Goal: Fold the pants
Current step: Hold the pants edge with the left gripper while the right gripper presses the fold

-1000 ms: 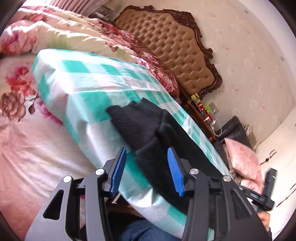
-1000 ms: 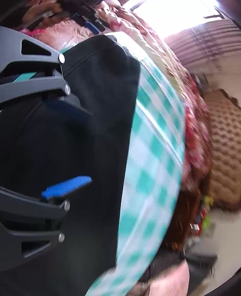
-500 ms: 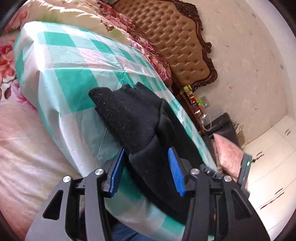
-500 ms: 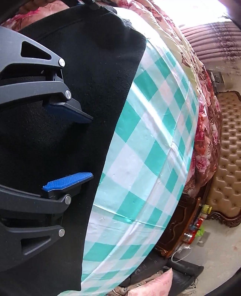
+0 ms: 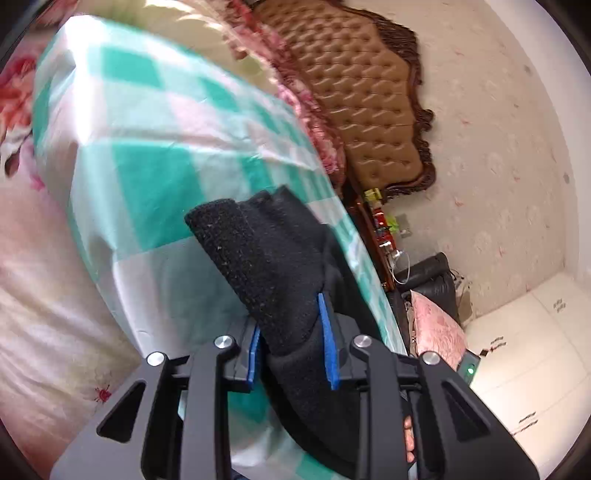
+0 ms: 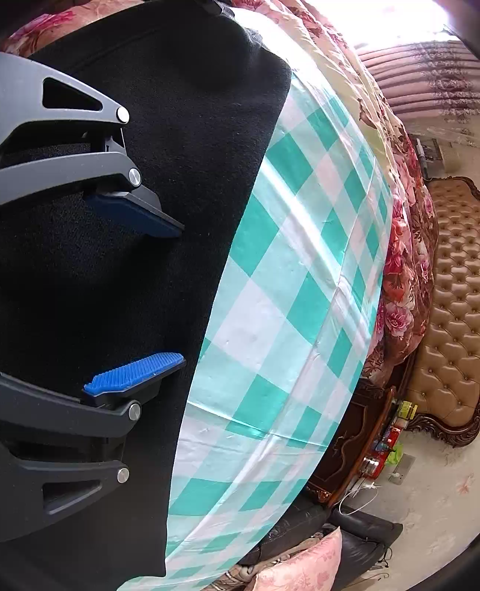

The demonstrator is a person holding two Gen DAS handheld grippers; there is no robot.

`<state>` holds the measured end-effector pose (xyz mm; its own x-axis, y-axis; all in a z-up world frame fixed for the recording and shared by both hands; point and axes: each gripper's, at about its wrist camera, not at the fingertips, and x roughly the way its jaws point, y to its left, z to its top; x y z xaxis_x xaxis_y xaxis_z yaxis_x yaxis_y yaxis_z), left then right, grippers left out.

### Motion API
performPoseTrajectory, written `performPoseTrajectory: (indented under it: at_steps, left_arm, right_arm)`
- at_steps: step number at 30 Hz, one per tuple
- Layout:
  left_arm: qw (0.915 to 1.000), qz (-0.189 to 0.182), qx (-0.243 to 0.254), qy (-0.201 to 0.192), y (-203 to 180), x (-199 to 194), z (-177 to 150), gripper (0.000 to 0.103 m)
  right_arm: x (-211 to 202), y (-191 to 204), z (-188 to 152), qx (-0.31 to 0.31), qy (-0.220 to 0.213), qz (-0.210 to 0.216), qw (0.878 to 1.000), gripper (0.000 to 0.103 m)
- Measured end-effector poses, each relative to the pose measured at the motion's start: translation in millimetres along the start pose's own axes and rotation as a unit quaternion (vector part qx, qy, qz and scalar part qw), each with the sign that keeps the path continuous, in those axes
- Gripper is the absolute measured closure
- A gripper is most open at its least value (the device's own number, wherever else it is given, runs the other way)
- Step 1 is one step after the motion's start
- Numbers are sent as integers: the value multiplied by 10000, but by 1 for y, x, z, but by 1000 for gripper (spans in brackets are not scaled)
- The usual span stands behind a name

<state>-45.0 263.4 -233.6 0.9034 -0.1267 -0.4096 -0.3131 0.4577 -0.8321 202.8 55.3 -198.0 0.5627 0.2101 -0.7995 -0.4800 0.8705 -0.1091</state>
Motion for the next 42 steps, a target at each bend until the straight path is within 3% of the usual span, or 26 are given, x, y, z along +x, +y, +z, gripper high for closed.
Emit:
performPoseTrajectory:
  at_steps: [2, 3, 4, 5, 11, 14, 17, 19, 21, 25, 26, 29, 32, 34, 36, 39, 41, 42]
  left_arm:
    - [9999, -103, 29, -74, -4, -3, 0, 76]
    - [9999, -38, 1, -96, -4, -2, 0, 68]
    - [9999, 28, -61, -91, -2, -1, 0, 54]
    - [9998, 58, -197, -21, 2, 3, 0, 50]
    - [9991, 323, -284, 9, 2, 5, 5, 48]
    - [9989, 410, -216, 55, 1, 9, 8, 55]
    - [9992, 335, -221, 90, 3, 10, 11, 73]
    - [9994, 240, -229, 77, 1, 8, 13, 77]
    - [9995, 247, -184, 49, -3, 8, 14, 77]
    - [9994, 323, -129, 39, -6, 6, 13, 77]
    - [9993, 345, -114, 37, -7, 5, 13, 77]
    - [9992, 396, 7, 32, -12, 4, 13, 78]
    - [9987, 477, 171, -4, -25, 2, 14, 78]
    - [9984, 541, 174, -2, -31, 2, 15, 78]
    - [9974, 688, 194, 17, -36, 2, 17, 78]
    - [9899, 1217, 722, -71, -68, 1, 13, 79]
    - [9772, 1607, 1379, -182, -103, 4, 3, 79]
    - [9631, 1857, 1933, -257, -129, 7, -6, 79]
  right_arm:
    - [0, 1, 0, -25, -6, -38, 10000, 40]
    - [0, 1, 0, -32, -7, -55, 10000, 40]
    - [0, 1, 0, -28, -8, -52, 10000, 40]
    - [0, 1, -1, -22, -8, -42, 10000, 40]
    - [0, 1, -1, -9, -9, -27, 10000, 39]
    - [0, 1, -1, -7, -8, -25, 10000, 38]
    - [0, 1, 0, -3, 9, -80, 10000, 34]
    - [1, -1, 0, 31, 24, -69, 10000, 33]
    - [-3, -3, 1, 85, -33, -61, 9999, 33]
    - [-27, -13, 14, 564, -599, -195, 9964, 31]
    - [-25, -14, 18, 579, -544, -249, 9965, 31]
    - [11, -1, 26, 85, 195, -325, 9992, 27]
    - [16, -3, 30, 42, 86, -459, 9989, 20]
    - [7, -15, 34, 374, 68, -259, 9989, 21]
    - [-20, -30, 31, 726, -218, 73, 9971, 21]
    - [-64, -56, 4, 1091, -311, 452, 9925, 20]
    - [-79, -74, -19, 1436, -254, 707, 9868, 20]
    - [-83, -82, -28, 1572, -208, 761, 9844, 20]
